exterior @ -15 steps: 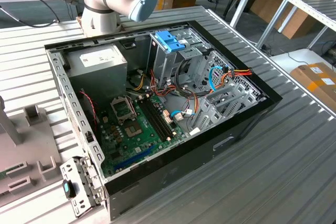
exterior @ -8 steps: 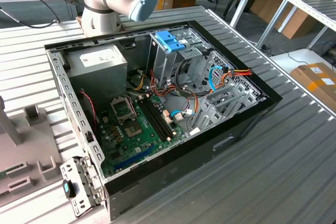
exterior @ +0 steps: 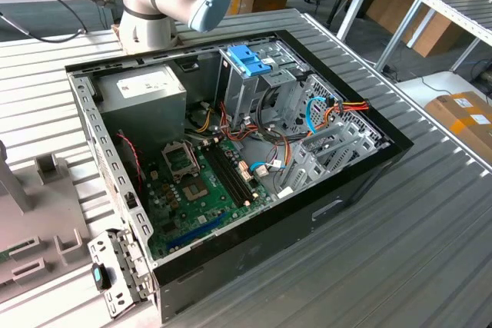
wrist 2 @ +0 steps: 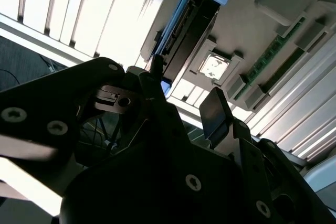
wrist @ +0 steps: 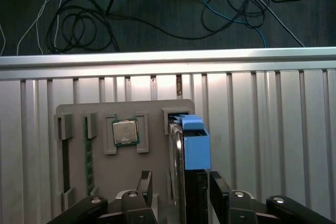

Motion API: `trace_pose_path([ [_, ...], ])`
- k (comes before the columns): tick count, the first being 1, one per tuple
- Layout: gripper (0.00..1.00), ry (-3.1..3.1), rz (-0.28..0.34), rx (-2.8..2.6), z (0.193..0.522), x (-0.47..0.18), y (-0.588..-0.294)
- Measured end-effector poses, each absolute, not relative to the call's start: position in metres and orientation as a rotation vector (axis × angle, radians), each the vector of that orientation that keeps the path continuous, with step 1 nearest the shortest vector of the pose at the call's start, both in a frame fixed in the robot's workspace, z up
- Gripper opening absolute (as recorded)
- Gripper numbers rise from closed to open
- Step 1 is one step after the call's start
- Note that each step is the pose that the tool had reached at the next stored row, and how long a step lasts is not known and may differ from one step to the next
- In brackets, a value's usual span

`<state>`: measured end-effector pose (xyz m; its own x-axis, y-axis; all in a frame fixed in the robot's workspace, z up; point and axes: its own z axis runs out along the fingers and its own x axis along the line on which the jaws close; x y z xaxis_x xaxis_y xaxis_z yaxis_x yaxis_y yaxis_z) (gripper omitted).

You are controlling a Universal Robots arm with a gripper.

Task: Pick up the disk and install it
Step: 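Pick up the disk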

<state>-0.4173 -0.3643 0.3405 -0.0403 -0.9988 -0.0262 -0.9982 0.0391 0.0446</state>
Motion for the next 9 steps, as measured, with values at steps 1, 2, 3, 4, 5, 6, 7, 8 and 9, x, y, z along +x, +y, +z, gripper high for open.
trace_pose_path([
  [1,0.56,-2.256,-0.079,2.168,0.3401,-0.4174,-0.3642],
  [2,0.56,-2.256,-0.079,2.168,0.3396,-0.4174,-0.3642],
  [3,0.56,-2.256,-0.079,2.168,0.3389,-0.4174,-0.3643],
  [4,0.56,-2.256,-0.079,2.168,0.3379,-0.4175,-0.3643],
  [5,0.56,-2.256,-0.079,2.168,0.3373,-0.4175,-0.3643],
  [6,0.56,-2.256,-0.079,2.168,0.3368,-0.4176,-0.3643],
  [7,0.56,-2.256,-0.079,2.168,0.3362,-0.4177,-0.3643],
  [8,0.56,-2.256,-0.079,2.168,0.3359,-0.4178,-0.3643],
  [9,0.56,-2.256,-0.079,2.168,0.3355,-0.4179,-0.3642],
])
